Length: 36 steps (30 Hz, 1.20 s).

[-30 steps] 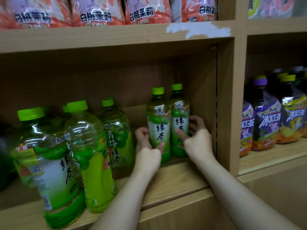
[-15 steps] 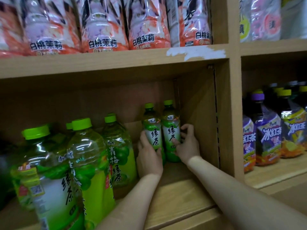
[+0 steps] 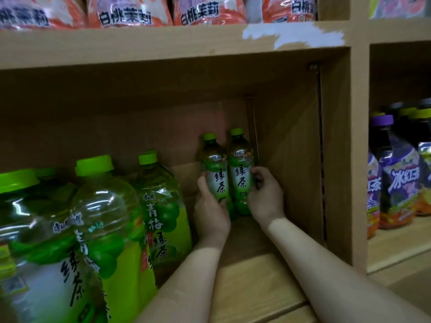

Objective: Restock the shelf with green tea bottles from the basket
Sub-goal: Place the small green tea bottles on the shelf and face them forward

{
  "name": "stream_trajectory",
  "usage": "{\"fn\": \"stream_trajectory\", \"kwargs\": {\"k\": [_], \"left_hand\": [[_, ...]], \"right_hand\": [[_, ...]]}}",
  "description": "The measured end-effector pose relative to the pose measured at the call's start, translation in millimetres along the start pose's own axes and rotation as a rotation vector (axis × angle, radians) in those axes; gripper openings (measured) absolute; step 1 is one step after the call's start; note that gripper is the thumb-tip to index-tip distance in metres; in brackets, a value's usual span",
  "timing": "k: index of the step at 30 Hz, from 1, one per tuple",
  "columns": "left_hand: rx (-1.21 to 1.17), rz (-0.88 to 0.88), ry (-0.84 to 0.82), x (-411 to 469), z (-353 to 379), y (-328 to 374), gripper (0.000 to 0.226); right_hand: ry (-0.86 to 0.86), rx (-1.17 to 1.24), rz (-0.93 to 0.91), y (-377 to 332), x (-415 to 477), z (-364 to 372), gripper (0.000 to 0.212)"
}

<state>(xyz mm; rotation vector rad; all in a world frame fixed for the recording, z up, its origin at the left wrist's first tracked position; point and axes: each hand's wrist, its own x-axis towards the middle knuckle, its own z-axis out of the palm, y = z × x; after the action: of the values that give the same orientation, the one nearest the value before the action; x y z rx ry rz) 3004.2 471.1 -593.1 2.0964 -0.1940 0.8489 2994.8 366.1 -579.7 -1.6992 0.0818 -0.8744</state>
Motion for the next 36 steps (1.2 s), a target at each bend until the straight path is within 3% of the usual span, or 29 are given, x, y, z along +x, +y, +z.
{"fn": "stream_trajectory", "kwargs": {"k": [2,6,12,18,23,28,30,34,36], "left_hand": [[0.005,-0.013,0.011,0.1,0.0,0.4,0.075],[-0.037,-0.049,0.03,0.5,-0.2,2.0,0.072],[-0.159,-0.112,-0.018,-0.8,0.9,1.4,0.074],[0.063,0.132,0.012,-8.1,-7.5,10.3,0.055],[0.281,0.139,-0.166,-9.4,-14.2,12.8,0.055],[0.394,-0.018,-0.446,-18.1,-29.4,29.8,0.073],[0.369,-0.047,-0.488,-25.1,-52.0,45.5,0.076],[0.201,0.323,-0.175,-69.7,-136.6,62.3,0.063],[0.052,0.451,-0.056,-96.8,-178.9,57.8,0.052]], "right_hand": [[0.0,0.06,-0.01,-8.1,-2.5,-2.6,0.044],[-0.285,0.322,0.266,-12.8,-8.6,-4.4,0.046],[-0.166,0.226,0.192,-2.0,2.1,-7.3,0.049],[-0.258,-0.121,0.003,1.1,-2.9,-11.4,0.064],[-0.434,-0.481,-0.07,-6.9,-12.5,-11.4,0.078],[-0.548,-0.399,0.049,-23.3,-20.5,-20.6,0.083],[-0.533,-0.342,0.027,-34.1,-29.9,-25.2,0.082],[-0.464,-0.063,-0.112,-71.9,-69.7,-38.3,0.071],[-0.515,0.135,-0.144,-93.4,-98.7,-40.6,0.066]]}}
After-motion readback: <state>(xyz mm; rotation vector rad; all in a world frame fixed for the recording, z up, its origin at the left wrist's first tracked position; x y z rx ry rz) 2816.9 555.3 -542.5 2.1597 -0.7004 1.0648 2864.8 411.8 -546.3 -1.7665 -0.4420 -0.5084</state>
